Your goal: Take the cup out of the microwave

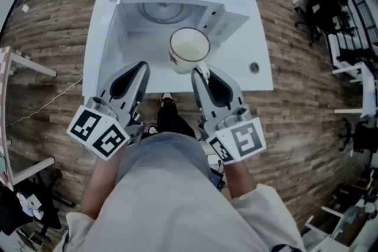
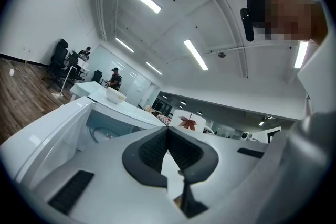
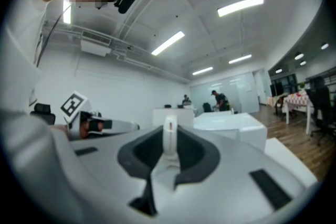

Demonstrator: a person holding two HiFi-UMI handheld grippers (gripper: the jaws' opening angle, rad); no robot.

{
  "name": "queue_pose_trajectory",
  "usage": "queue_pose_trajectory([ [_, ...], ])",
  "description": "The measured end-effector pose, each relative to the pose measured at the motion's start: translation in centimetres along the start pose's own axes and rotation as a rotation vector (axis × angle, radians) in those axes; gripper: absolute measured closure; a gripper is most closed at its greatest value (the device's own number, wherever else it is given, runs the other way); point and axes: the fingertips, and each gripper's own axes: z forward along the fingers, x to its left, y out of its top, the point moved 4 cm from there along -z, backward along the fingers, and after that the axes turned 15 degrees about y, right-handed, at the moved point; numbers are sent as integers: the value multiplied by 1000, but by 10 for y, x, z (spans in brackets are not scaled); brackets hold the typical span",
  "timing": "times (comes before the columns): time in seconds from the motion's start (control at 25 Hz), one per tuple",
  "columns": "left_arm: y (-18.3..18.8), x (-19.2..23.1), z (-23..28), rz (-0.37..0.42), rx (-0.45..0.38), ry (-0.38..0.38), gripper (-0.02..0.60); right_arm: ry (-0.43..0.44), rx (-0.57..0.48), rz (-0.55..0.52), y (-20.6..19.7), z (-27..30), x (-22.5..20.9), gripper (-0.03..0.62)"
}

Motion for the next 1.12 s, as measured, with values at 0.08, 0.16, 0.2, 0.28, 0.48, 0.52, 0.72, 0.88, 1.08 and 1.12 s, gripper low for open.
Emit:
queue_pose_trajectory([
  [0.08,-1,-2,0,-1,6,-5,571,0,4,-5,1,-2,1,525],
  [0.16,-2,-2,0,-2,11,-9,572,0,9,-9,2,-2,3,525],
  [0.2,-2,-2,0,-3,12,-11,572,1,11,-11,2,-2,4,525],
  [0.28,-1,-2,-1,-6,12,-12,571,8,14,-10,2,1,6,525],
  [0.48,-2,-1,1,-7,17,-7,572,15,11,-1,3,3,6,525],
  [0.52,-2,-1,2,-7,19,-7,572,14,8,0,3,3,5,525],
  [0.72,-2,-2,8,-8,28,-16,571,3,0,2,6,2,1,525],
  [0.88,-3,-5,13,-10,34,-24,571,-3,-7,10,7,0,-3,525],
  [1.08,-6,-6,19,-14,40,-26,571,-14,-12,24,7,-3,-10,525],
  [1.12,-7,-6,20,-15,41,-27,571,-17,-12,25,6,-3,-12,525],
])
